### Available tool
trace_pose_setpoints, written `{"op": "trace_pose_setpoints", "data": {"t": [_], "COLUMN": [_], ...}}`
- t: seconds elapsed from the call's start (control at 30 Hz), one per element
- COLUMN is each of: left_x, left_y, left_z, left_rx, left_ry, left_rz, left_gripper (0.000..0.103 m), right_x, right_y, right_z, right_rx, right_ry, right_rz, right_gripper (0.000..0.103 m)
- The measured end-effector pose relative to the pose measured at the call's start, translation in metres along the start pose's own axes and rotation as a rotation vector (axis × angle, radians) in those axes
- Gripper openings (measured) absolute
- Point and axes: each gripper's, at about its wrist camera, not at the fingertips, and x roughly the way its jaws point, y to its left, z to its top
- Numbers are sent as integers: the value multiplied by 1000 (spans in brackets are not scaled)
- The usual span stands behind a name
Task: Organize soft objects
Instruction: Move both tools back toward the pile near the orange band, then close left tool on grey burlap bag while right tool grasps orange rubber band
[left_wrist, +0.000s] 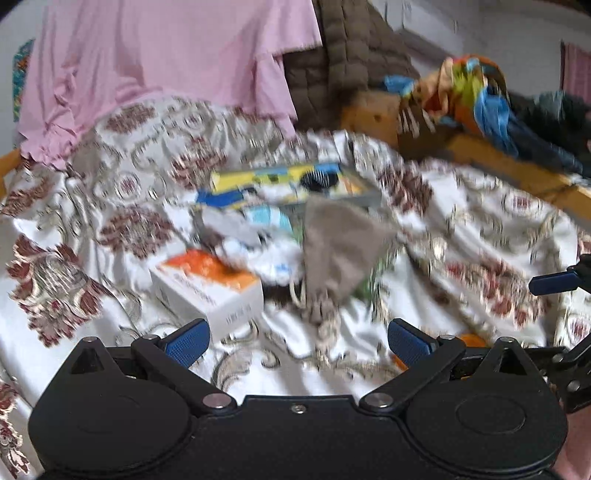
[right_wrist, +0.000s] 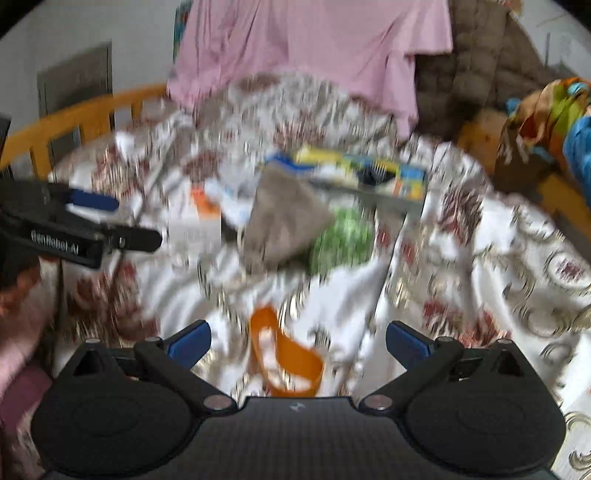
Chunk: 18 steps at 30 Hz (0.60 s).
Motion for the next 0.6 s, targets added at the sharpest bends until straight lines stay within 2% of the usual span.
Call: {"op": "trace_pose_setpoints", "data": {"t": [0.33, 0.6], "left_x": [25, 33], "left_y": [1, 4], "left_z": [-10, -12], "left_rx": [11, -5], "left_ry": [87, 128], "left_rz": [-25, -20], "left_gripper": [102, 102], "right_x": [25, 30], "right_y": [-1, -7], "right_z": [-2, -2], "right_rx": [15, 55], "right_ry": [107, 133], "right_rz": [15, 18], "right_gripper": [103, 103]}}
